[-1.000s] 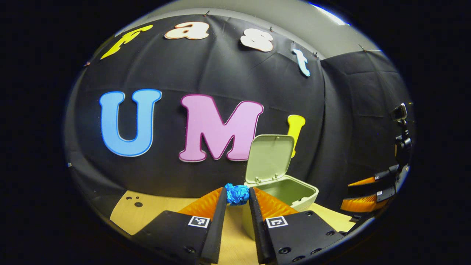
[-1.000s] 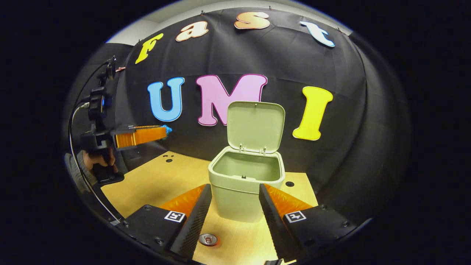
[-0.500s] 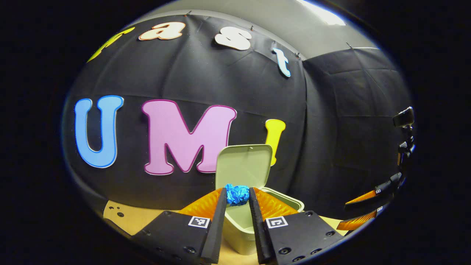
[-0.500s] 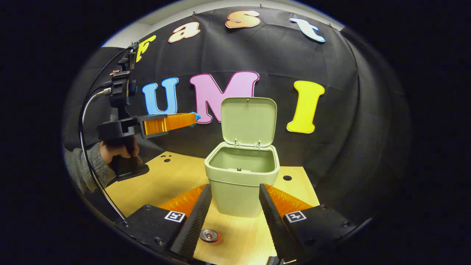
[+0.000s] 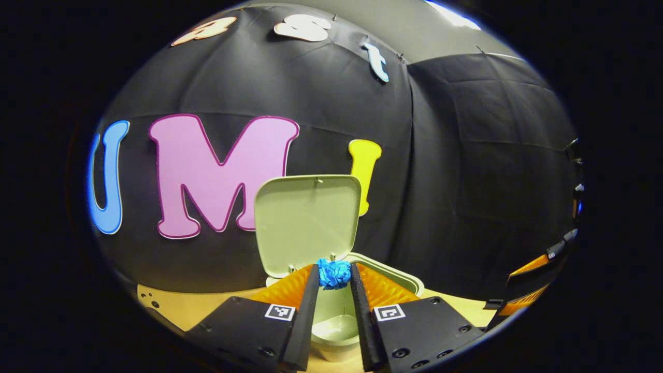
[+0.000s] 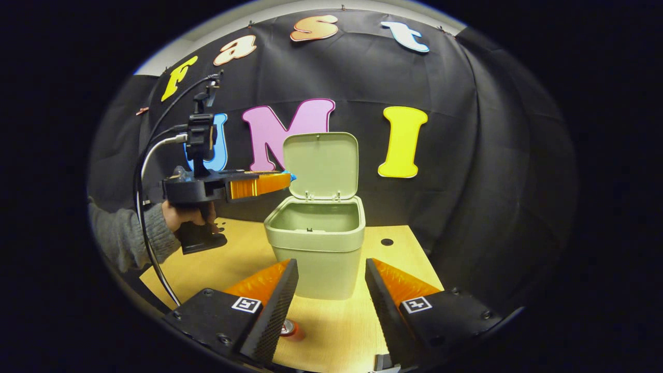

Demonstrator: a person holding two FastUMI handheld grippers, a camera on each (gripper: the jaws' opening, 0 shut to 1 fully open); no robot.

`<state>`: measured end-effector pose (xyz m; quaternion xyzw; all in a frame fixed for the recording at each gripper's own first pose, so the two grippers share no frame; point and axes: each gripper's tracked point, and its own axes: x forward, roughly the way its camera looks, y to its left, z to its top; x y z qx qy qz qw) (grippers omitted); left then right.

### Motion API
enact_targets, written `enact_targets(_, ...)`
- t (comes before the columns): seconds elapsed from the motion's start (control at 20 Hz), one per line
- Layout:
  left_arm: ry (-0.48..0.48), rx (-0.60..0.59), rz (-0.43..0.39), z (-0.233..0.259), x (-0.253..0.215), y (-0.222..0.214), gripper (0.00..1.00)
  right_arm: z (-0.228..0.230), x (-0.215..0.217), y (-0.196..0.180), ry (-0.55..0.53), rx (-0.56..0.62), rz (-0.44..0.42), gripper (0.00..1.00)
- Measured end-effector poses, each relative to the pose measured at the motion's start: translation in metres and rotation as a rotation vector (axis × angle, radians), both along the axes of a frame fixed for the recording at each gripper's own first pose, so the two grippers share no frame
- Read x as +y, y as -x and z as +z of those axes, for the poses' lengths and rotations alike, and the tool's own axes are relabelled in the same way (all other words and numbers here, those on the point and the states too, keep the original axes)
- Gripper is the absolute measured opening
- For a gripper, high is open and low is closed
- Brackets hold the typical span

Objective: Press the lid of the desktop garbage bin to open it, pick up the crumpled paper on the desktop and throw it into the bin, then pick up the pop can on the desktop and drop it into the bin, and finally close the garbage bin lid.

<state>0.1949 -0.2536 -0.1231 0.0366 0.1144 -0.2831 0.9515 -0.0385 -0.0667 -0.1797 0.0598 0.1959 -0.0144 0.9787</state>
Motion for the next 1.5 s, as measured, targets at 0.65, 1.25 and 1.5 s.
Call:
enact_targets(0.65,-0.070,0.100,-0.020,-0.051,-0.004,-0.014,0.51,-0.012,-0.002,0.011,-0.012,0.032,-0.021,0.83)
enact_targets(1.25,-0.078,0.072,0.050,-0.034,0.025,0.006,0.97,-0.021,0.022,0.008,-0.048,0.052,0.055,0.89)
enact_targets(1.5,-0.030,0.030,0.090,-0.007,0.050,0.035,0.97,-0.033,0.045,0.007,-0.075,0.078,0.134,0.99)
